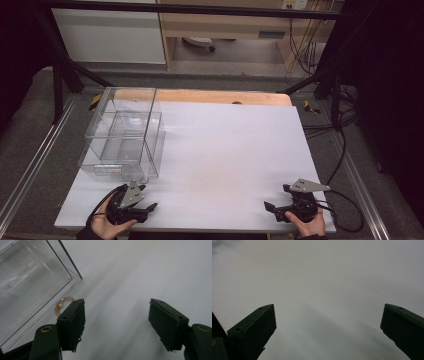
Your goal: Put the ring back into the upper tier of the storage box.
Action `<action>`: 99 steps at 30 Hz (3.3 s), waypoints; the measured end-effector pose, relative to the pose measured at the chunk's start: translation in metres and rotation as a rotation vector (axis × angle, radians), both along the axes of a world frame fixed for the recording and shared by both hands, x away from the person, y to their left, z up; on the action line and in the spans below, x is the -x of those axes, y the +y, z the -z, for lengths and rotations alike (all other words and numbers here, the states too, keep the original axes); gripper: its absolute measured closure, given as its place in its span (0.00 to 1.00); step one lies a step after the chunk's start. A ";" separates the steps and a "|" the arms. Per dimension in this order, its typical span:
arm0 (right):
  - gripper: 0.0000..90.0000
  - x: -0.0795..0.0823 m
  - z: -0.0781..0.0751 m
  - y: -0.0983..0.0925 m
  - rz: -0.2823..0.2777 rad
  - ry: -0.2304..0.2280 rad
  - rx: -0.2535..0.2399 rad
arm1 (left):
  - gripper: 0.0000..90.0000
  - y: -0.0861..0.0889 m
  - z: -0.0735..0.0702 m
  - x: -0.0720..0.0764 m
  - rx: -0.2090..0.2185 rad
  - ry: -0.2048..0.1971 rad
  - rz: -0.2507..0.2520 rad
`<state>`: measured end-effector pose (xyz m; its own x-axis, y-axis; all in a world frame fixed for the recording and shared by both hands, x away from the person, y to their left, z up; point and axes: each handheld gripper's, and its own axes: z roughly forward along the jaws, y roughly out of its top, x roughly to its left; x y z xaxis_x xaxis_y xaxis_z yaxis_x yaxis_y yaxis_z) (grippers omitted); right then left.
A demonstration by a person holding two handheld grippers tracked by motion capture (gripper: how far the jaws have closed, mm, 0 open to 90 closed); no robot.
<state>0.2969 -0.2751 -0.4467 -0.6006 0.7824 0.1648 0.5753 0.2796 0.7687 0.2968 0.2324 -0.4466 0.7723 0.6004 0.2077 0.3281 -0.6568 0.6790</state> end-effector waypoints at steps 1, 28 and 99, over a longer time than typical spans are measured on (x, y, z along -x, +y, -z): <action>0.01 0.000 0.000 0.000 0.000 0.000 -0.001 | 0.34 0.000 0.000 0.001 -0.016 0.001 -0.006; 0.01 -0.001 0.000 0.000 -0.010 0.004 0.003 | 0.62 -0.008 0.009 0.000 -0.275 -0.308 0.047; 0.01 -0.001 0.000 0.000 -0.017 0.003 0.011 | 0.99 -0.003 0.017 -0.009 -0.366 -0.438 -0.024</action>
<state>0.2974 -0.2753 -0.4470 -0.6132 0.7740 0.1580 0.5729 0.2980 0.7635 0.3059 0.2296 -0.4632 0.5542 0.4449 0.7035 0.0844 -0.8708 0.4843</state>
